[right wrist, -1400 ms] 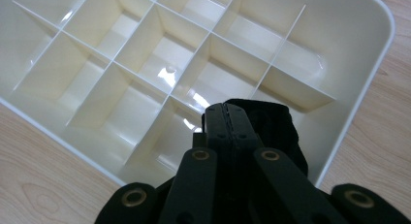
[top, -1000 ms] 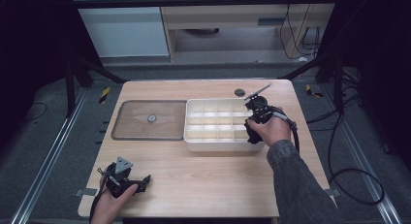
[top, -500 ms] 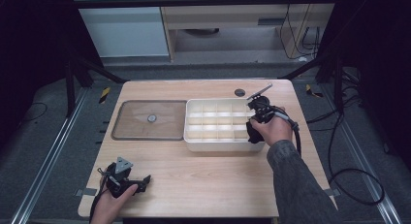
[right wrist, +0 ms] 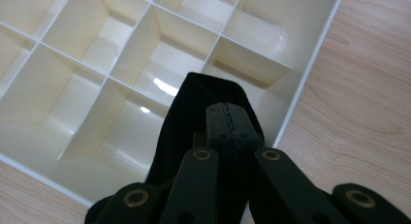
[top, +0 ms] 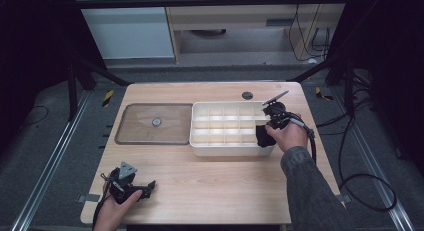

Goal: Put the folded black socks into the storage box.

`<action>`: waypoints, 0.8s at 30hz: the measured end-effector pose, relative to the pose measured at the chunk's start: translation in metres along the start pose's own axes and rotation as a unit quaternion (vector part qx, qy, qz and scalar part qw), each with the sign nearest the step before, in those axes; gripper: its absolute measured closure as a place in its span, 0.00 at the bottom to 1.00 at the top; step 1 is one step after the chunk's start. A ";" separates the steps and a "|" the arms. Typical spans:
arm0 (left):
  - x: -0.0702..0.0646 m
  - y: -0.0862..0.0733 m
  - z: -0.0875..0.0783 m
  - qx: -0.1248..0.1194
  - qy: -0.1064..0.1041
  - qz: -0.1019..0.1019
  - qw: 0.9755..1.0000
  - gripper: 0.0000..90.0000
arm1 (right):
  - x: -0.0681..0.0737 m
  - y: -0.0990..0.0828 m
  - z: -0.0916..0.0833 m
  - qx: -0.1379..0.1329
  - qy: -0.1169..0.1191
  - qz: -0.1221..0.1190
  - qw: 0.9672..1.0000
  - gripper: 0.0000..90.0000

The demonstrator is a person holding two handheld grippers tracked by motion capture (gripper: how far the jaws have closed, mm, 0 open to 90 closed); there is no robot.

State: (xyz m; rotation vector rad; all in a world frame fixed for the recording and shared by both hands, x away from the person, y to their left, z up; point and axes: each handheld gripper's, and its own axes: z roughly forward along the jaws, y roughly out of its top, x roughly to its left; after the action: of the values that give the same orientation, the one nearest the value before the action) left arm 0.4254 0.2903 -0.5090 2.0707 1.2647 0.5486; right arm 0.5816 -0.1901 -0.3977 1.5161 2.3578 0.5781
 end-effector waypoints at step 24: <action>0.000 0.000 0.000 0.000 0.000 0.000 1.000 0.00 | 0.001 -0.008 0.005 0.003 0.002 -0.004 1.000 1.00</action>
State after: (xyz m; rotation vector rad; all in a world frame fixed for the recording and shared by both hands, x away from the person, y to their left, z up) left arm 0.4254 0.2902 -0.5091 2.0702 1.2650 0.5486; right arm 0.5768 -0.1914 -0.4061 1.5088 2.3689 0.5735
